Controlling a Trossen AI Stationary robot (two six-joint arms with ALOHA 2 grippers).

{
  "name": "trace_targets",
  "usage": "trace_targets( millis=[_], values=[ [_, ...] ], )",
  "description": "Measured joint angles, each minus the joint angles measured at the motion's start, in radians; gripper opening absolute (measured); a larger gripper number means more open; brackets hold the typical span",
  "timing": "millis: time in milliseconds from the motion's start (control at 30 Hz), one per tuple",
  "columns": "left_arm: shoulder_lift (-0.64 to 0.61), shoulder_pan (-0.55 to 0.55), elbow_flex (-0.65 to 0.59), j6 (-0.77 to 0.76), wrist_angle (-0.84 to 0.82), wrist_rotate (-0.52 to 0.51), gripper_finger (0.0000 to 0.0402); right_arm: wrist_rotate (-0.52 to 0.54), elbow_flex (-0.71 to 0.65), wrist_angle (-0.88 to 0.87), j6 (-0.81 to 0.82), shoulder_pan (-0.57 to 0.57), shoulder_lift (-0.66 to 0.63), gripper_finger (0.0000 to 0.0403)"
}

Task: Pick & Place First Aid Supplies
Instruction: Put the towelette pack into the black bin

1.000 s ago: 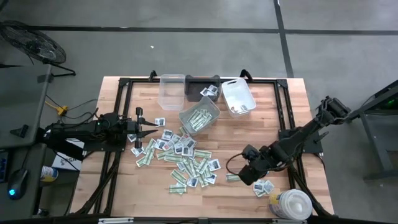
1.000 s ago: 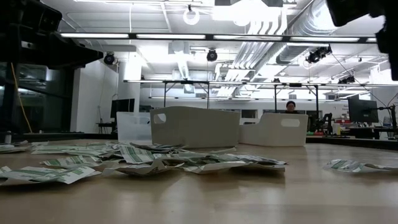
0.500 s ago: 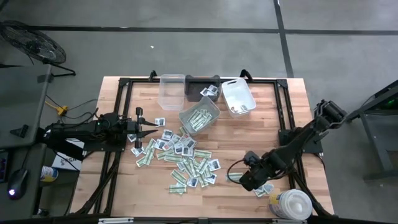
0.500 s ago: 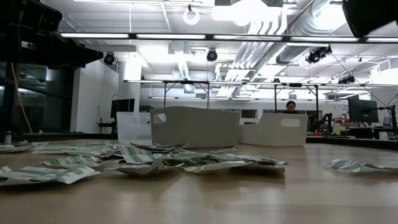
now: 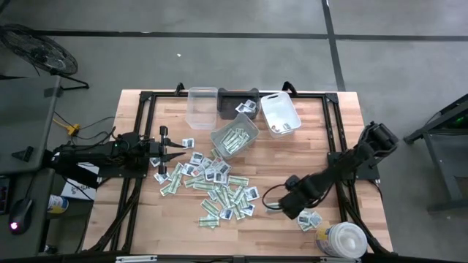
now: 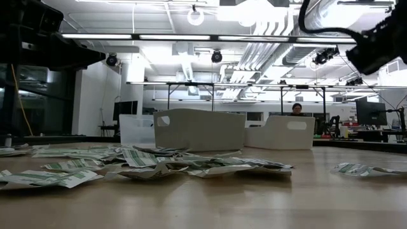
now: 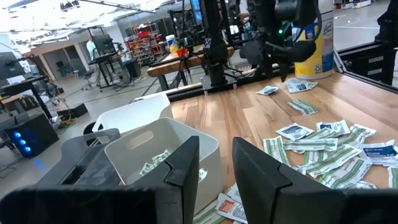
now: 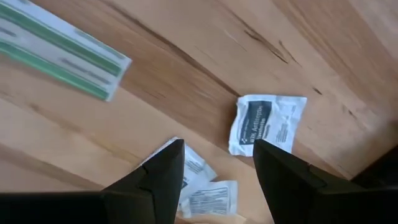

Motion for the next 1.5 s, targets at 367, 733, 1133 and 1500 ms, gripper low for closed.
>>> trace_targets(
  millis=[367,733,1133,1500],
  values=[
    [0.0,0.0,0.0,0.0,0.0,0.0,0.0096,-0.038,0.0,-0.015,-0.012,-0.028,0.088,0.0183],
    [0.0,0.0,0.0,0.0,0.0,0.0,0.0096,-0.088,-0.065,0.025,-0.059,-0.064,0.103,0.0183],
    [0.0,0.0,0.0,0.0,0.0,0.0,0.0096,-0.131,-0.181,0.214,-0.074,-0.068,0.09,0.0149],
    [0.0,0.0,0.0,0.0,0.0,0.0,0.0096,-0.1,-0.192,0.171,-0.154,-0.081,0.09,0.0057]
  ],
)
